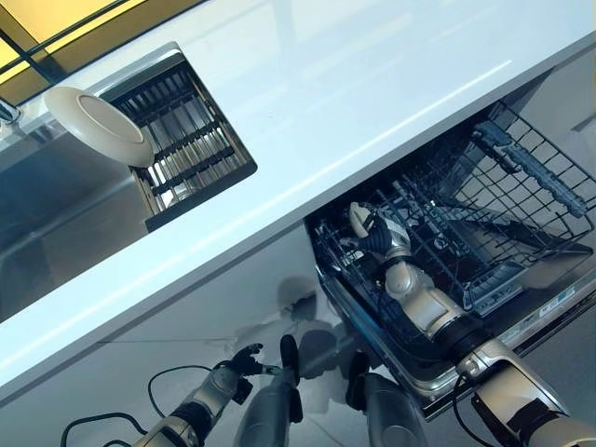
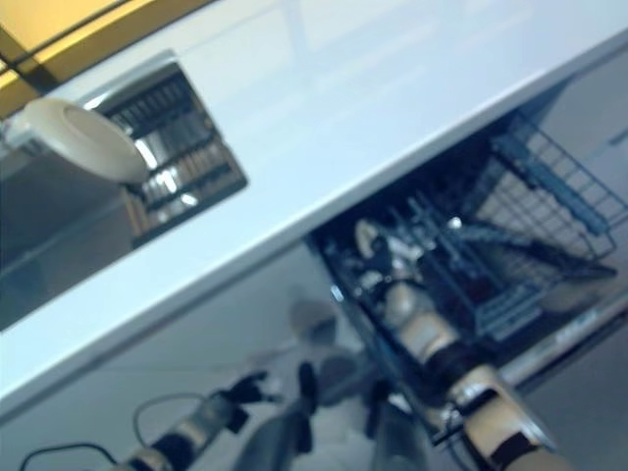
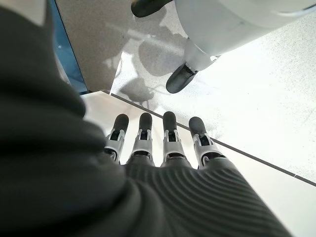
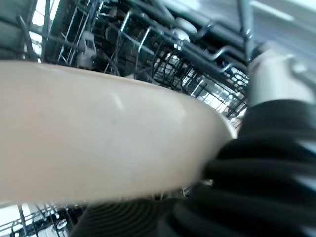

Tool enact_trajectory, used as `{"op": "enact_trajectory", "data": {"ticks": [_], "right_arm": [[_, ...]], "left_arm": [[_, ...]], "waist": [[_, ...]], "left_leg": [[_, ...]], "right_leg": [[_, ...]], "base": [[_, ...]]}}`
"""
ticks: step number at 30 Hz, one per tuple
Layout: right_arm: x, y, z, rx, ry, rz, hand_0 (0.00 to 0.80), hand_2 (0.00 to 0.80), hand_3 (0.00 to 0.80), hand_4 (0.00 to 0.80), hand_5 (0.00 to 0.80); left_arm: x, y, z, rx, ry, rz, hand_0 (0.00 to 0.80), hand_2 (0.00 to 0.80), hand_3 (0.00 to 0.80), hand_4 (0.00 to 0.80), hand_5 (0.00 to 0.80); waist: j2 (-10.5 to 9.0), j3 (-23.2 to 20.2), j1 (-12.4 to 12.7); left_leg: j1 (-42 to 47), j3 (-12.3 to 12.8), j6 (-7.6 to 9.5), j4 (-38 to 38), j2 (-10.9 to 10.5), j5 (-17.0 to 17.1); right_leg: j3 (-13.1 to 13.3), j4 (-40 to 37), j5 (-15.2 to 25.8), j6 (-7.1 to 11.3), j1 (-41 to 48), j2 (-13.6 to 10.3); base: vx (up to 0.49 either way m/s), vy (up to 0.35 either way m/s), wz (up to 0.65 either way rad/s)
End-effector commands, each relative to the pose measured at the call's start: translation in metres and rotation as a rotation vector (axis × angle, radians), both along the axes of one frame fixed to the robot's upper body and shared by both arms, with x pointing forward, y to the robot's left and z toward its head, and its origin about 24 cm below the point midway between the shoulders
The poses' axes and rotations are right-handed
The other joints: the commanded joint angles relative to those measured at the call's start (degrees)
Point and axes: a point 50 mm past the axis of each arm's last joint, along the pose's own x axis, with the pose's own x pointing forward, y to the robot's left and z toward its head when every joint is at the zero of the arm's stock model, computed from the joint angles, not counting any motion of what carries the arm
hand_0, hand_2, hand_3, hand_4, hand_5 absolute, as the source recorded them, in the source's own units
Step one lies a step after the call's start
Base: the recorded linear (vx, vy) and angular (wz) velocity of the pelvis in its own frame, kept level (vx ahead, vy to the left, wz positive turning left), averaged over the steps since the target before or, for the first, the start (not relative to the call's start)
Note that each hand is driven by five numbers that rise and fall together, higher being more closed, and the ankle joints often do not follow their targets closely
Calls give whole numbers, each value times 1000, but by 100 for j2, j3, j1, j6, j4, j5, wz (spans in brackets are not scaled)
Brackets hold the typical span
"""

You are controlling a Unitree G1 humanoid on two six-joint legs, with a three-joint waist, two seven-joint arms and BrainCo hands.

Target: Take plates into dishwasher

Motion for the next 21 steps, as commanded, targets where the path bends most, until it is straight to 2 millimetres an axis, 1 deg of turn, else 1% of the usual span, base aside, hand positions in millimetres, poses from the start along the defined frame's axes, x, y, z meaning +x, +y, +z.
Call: {"op": "enact_trajectory", "data": {"ticks": [1, 13, 21], "right_arm": [[-8, 29, -9, 56, 41, 90, 0, 0, 0, 0, 0], [-10, 25, -5, 117, -1, 64, 0, 0, 0, 0, 0], [-15, 13, -2, 193, -55, 17, 0, 0, 0, 0, 0]], "left_arm": [[15, 5, 8, 18, -35, 20, 0, 0, 0, 0, 0], [14, 4, 7, 18, -30, 29, 0, 0, 0, 0, 0], [8, 7, 4, 17, -17, 50, 0, 0, 0, 0, 0]], "waist": [[-427, 254, -47], [-467, 255, -69], [-524, 209, -119]], "left_leg": [[381, 175, -2, -264, -300, -742], [430, 196, 1, -264, -278, -739], [475, 238, 5, -264, -250, -748]], "right_leg": [[79, -1720, 213, -66, 940, 411], [110, -1732, 215, -79, 998, 437], [155, -1746, 211, -83, 1060, 468]], "base": [[0, 0, 0], [0, 0, 0], [0, 0, 0]]}}
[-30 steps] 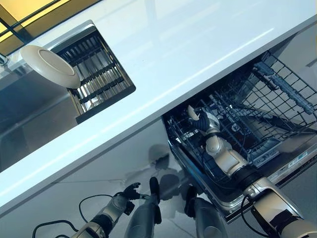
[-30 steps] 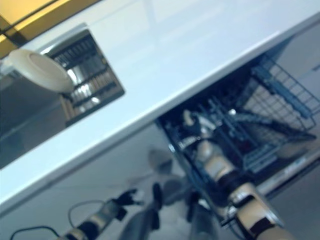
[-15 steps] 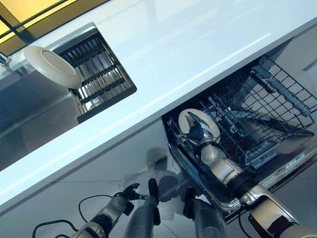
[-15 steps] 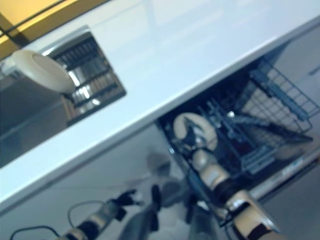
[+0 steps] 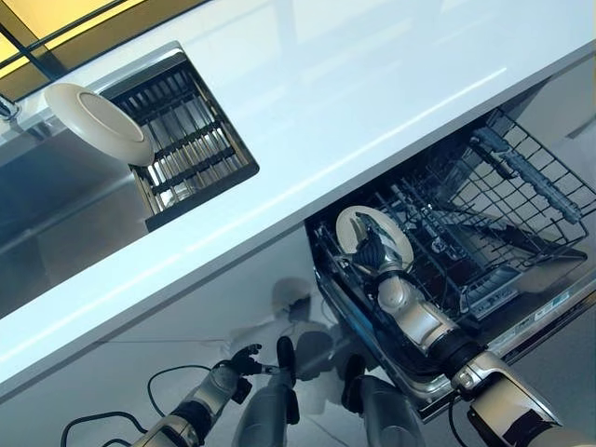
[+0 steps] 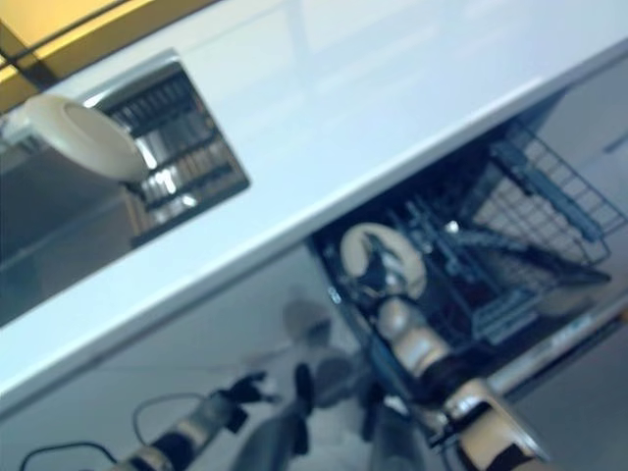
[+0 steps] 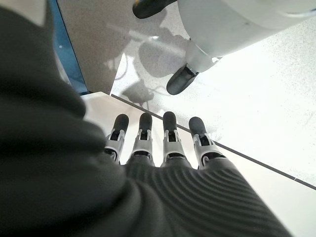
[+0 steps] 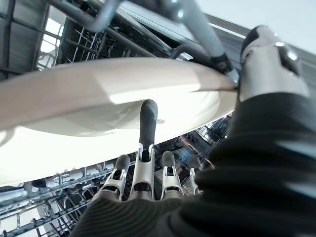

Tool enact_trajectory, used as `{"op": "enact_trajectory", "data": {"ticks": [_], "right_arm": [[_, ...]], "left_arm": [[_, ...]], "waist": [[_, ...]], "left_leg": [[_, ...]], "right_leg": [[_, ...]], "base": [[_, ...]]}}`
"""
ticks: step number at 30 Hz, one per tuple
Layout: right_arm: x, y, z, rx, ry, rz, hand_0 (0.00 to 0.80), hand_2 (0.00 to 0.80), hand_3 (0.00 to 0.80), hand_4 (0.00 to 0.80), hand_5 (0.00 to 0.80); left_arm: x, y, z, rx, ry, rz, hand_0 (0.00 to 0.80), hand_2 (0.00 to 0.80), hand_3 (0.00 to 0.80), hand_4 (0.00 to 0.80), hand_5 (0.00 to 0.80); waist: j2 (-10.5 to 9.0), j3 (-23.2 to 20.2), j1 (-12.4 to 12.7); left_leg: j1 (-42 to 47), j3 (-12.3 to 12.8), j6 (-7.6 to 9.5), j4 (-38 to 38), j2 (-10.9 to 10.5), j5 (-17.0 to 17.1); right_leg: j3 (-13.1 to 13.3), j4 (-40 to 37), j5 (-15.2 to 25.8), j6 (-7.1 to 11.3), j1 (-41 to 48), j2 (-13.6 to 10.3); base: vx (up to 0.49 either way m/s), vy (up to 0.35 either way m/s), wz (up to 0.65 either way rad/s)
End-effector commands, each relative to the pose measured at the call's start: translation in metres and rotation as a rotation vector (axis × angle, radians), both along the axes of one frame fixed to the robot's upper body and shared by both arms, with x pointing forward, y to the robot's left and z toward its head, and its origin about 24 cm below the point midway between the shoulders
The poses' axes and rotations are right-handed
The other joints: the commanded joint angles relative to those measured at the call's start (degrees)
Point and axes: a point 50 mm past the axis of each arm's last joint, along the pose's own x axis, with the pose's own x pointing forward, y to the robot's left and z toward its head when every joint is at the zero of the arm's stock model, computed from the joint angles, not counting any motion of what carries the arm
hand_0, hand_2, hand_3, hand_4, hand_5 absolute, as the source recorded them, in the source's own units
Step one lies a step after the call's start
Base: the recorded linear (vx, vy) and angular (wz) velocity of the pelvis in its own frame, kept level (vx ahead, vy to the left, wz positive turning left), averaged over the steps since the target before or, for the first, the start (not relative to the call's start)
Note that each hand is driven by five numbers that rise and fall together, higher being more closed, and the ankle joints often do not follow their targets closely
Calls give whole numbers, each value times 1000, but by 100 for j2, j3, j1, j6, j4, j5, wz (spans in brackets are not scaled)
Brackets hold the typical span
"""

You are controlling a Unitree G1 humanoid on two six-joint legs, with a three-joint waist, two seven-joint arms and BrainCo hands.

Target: Take plates into dishwasher

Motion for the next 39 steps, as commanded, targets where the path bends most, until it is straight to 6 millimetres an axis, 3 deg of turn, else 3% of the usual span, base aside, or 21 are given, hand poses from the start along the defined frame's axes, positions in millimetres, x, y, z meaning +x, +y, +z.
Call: {"op": "enact_trajectory", "data": {"ticks": [1, 10, 15, 23, 32, 39], "right_arm": [[-5, 12, 15, 102, -91, 40, 0, 0, 0, 0, 0], [-15, -5, 38, 78, -248, 57, 0, 0, 0, 0, 0], [-23, -14, 69, -35, -470, 68, 0, 0, 0, 0, 0], [-43, -31, 104, -33, -786, 48, 0, 0, 0, 0, 0], [-77, -52, 123, -42, -1041, 91, 0, 0, 0, 0, 0], [-99, -60, 131, 146, -1085, 148, 0, 0, 0, 0, 0]], "left_arm": [[6, 6, 3, 8, -25, 47, 0, 0, 0, 0, 0], [-5, 14, -2, 11, -5, 78, 0, 0, 0, 0, 0], [-11, 18, -6, 13, 6, 86, 0, 0, 0, 0, 0], [-28, 26, -14, 17, 30, 110, 0, 0, 0, 0, 0], [-58, 36, -26, 23, 99, 149, 0, 0, 0, 0, 0], [-81, 40, -35, 15, 157, 199, 0, 0, 0, 0, 0]], "waist": [[-418, 199, -124], [-488, 136, -193], [-535, 89, -207], [-605, -29, -214], [-658, -346, -259], [-648, -673, -321]], "left_leg": [[458, 272, 5, -239, -260, -751], [537, 355, 12, -239, -210, -766], [591, 388, 14, -230, -183, -786], [643, 416, 7, -141, -127, -850], [802, 522, -29, -83, -50, -906], [961, 610, -86, -49, 13, -951]], "right_leg": [[151, -1639, 186, -78, 995, 427], [209, -1656, 179, -66, 1092, 471], [243, -1692, 181, -49, 1182, 510], [292, -1748, 168, -24, 1345, 564], [343, -1868, 148, -3, 1655, 613], [428, -1945, 105, -17, 1899, 650]], "base": [[0, 0, 0], [-1, -1, 0], [-9, -10, -6], [-2, -2, 0], [2, -9, -1], [1, -20, -9]]}}
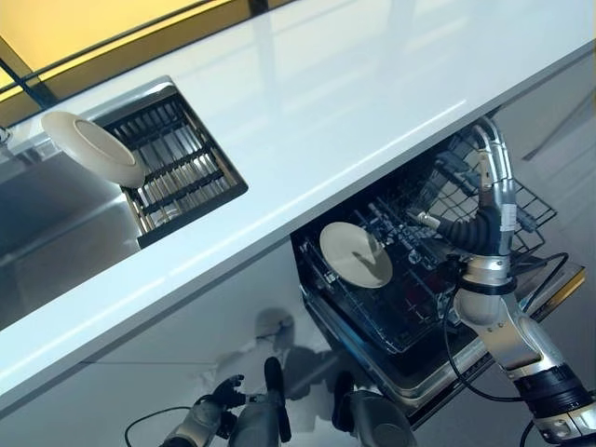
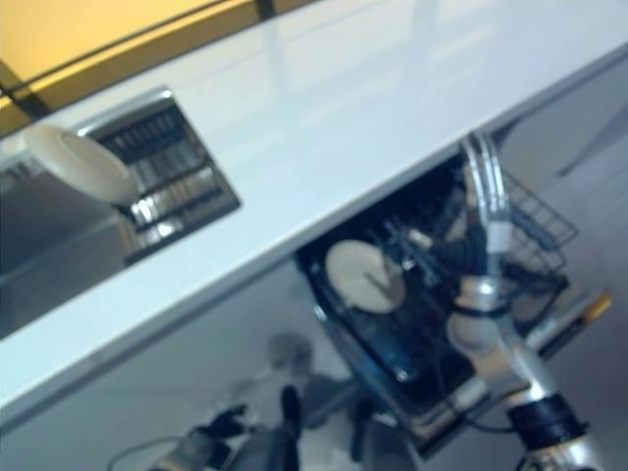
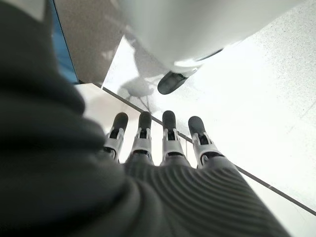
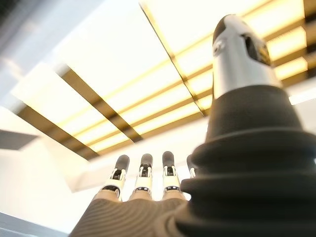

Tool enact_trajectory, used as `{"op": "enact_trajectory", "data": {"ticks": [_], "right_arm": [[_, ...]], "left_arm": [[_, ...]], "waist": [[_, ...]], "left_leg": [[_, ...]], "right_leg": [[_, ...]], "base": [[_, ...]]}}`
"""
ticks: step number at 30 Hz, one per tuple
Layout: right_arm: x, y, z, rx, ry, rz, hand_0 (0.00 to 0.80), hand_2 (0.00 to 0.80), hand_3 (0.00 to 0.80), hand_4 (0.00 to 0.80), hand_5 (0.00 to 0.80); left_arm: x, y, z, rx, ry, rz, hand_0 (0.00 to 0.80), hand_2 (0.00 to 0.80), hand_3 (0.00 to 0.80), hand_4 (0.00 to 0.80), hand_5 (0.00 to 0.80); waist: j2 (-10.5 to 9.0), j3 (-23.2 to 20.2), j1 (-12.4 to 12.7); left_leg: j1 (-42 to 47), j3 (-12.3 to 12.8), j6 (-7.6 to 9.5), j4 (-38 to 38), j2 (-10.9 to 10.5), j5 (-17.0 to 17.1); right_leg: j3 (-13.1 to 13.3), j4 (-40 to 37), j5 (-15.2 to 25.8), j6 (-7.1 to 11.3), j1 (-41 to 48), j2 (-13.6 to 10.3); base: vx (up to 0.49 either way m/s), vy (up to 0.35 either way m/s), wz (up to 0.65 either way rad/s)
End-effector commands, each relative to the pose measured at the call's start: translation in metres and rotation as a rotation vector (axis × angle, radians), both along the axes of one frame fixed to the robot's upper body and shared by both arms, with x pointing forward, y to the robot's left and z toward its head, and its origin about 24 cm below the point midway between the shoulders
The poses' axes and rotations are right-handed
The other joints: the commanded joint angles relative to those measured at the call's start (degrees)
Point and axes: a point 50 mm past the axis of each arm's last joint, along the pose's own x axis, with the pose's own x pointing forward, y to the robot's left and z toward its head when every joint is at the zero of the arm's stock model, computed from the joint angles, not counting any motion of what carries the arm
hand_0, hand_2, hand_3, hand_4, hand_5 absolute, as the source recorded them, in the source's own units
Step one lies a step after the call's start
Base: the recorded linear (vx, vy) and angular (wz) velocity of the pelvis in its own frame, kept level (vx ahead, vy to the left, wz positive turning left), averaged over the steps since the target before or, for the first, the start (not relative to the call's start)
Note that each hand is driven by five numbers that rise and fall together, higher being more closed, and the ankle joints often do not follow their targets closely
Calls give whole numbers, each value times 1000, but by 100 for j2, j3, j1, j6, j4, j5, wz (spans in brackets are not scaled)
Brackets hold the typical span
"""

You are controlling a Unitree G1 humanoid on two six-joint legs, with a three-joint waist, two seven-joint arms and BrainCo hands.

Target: Take plates into dishwasher

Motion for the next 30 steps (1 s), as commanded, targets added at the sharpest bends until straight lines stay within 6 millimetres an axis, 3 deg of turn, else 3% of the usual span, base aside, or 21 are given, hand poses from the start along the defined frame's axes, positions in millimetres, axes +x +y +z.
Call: {"op": "enact_trajectory", "data": {"ticks": [1, 12, 14, 19, 22, 26, 30], "right_arm": [[-18, 6, 16, 97, -90, 146, 0, 0, 0, 0, 0], [-26, 7, 24, 291, -56, 321, 0, 0, 0, 0, 0], [-25, 6, 26, 381, -15, 421, 0, 0, 0, 0, 0], [-18, 9, 19, 642, 150, 788, 0, 0, 0, 0, 0], [-10, 20, 6, 838, 262, 1114, 0, 0, 0, 0, 0], [-6, 57, -7, 1181, 400, 1772, 0, 0, 0, 0, 0], [-12, 77, 7, 1230, 311, 2053, 0, 0, 0, 0, 0]], "left_arm": [[-12, 9, -3, 20, 17, 25, 0, 0, 0, 0, 0], [-23, 8, -8, -5, 49, 97, 0, 0, 0, 0, 0], [-23, 8, -8, -6, 51, 113, 0, 0, 0, 0, 0], [-25, 9, -9, -10, 61, 143, 0, 0, 0, 0, 0], [-29, 10, -10, -14, 66, 158, 0, 0, 0, 0, 0], [-30, 14, -10, -10, 74, 165, 0, 0, 0, 0, 0], [-31, 15, -11, -3, 84, 159, 0, 0, 0, 0, 0]], "waist": [[-343, -468, -146], [-315, -765, -254], [-319, -795, -268], [-338, -844, -289], [-359, -866, -292], [-398, -915, -241], [-421, -972, -161]], "left_leg": [[171, 370, -29, 13, -108, -786], [402, 531, -106, 42, -39, -669], [421, 537, -129, 86, -26, -623], [413, 541, -158, 196, -7, -538], [428, 556, -177, 194, -1, -458], [386, 543, -195, 241, 21, -371], [348, 483, -207, 221, 13, -283]], "right_leg": [[144, -1507, -24, -24, 1071, 431], [258, -1591, -101, -134, 1382, 473], [282, -1605, -97, -161, 1417, 487], [325, -1604, -103, -230, 1466, 512], [325, -1592, -110, -272, 1488, 524], [255, -1584, -120, -320, 1503, 533], [191, -1621, -97, -334, 1513, 537]], "base": [[0, 0, 0], [-33, -24, -7], [-39, -33, -8], [-33, -28, -1], [-19, -15, 3], [-23, -21, 2], [-16, -19, 8]]}}
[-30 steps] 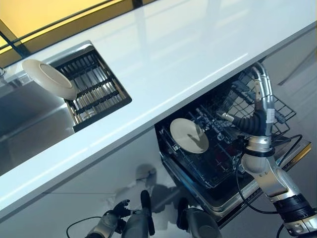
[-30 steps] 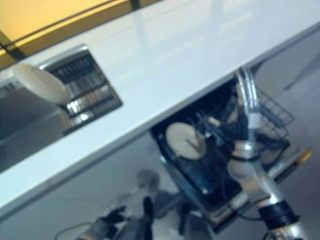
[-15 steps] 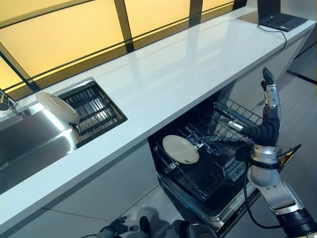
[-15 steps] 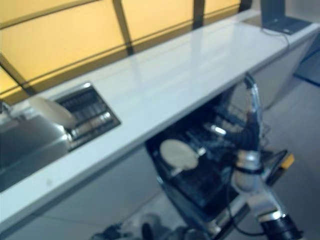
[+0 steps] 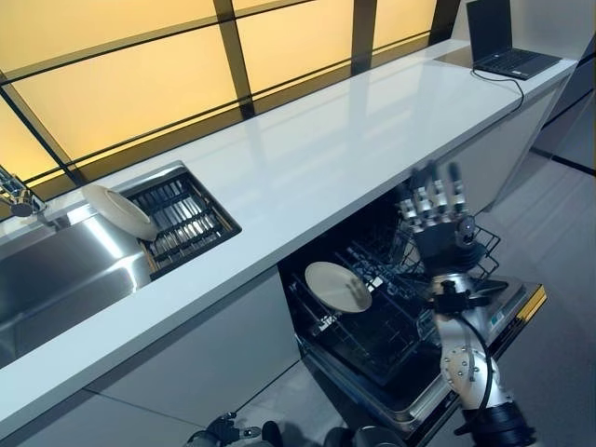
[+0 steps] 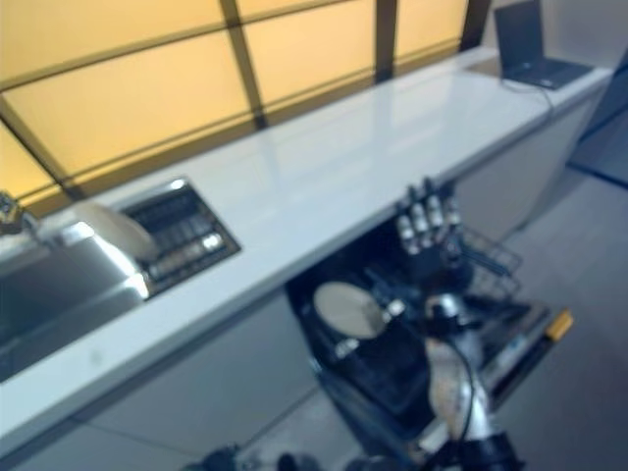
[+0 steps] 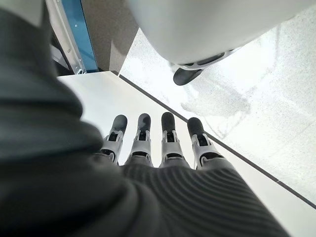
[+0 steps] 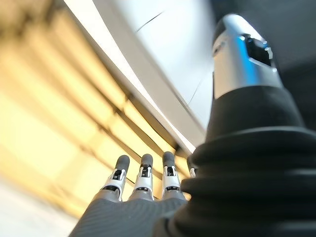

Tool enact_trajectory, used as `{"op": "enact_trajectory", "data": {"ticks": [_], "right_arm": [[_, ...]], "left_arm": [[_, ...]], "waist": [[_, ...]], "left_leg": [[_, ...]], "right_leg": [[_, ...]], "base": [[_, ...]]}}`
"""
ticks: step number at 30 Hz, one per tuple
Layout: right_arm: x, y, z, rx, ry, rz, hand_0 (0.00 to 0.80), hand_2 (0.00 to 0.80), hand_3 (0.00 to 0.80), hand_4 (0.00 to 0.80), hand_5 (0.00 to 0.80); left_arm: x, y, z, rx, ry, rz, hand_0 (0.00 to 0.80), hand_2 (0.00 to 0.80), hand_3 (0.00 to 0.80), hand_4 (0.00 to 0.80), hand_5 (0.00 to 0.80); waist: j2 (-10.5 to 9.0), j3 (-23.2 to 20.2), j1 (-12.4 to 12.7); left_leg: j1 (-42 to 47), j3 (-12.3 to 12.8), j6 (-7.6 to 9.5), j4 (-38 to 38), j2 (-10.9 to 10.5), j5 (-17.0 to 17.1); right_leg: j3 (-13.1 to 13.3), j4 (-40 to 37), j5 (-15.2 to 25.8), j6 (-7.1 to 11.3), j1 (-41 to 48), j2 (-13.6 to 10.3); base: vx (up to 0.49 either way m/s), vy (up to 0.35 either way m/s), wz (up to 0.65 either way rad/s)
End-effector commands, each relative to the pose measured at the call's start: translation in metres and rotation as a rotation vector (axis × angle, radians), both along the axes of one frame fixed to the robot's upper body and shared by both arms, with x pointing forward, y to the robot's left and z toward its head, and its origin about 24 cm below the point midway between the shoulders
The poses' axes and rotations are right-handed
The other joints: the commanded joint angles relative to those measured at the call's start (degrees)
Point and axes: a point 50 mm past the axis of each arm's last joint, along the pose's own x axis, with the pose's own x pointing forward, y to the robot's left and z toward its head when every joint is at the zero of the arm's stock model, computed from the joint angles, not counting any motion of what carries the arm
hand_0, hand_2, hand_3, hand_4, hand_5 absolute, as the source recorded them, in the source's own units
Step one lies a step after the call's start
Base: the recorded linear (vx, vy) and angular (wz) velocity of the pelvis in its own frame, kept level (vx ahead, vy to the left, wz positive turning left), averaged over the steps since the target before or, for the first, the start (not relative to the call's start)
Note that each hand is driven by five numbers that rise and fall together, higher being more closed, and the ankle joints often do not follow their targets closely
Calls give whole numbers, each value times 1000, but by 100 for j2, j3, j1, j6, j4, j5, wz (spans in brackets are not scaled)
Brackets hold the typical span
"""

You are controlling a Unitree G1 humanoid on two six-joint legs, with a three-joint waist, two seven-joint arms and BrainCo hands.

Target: Take plates into dishwasher

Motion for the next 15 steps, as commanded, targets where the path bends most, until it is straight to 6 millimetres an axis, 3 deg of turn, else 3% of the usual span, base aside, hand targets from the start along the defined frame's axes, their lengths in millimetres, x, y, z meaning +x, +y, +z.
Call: {"op": "enact_trajectory", "data": {"ticks": [1, 8, 15], "right_arm": [[-13, 15, 55, 206, -301, 170, 0, 0, 0, 0, 0], [-17, 23, 67, 266, -393, 208, 0, 0, 0, 0, 0], [-19, 29, 69, 107, -446, 170, 0, 0, 0, 0, 0]], "left_arm": [[5, 15, 3, 31, -18, 42, 0, 0, 0, 0, 0], [-1, 16, 1, 38, 1, 49, 0, 0, 0, 0, 0], [-3, 17, 0, 44, 10, 58, 0, 0, 0, 0, 0]], "waist": [[-527, -107, -57], [-542, -207, 26], [-561, -197, 98]], "left_leg": [[67, 143, -141, 1, -110, -124], [10, 87, -149, -40, -121, -31], [-110, -68, -147, 133, -150, 14]], "right_leg": [[-196, -1881, 11, -210, 1305, 442], [-238, -1923, 43, -221, 1293, 447], [-276, -1844, 6, -255, 1288, 430]], "base": [[-14, -2, 8], [-11, 7, 6], [12, -7, 9]]}}
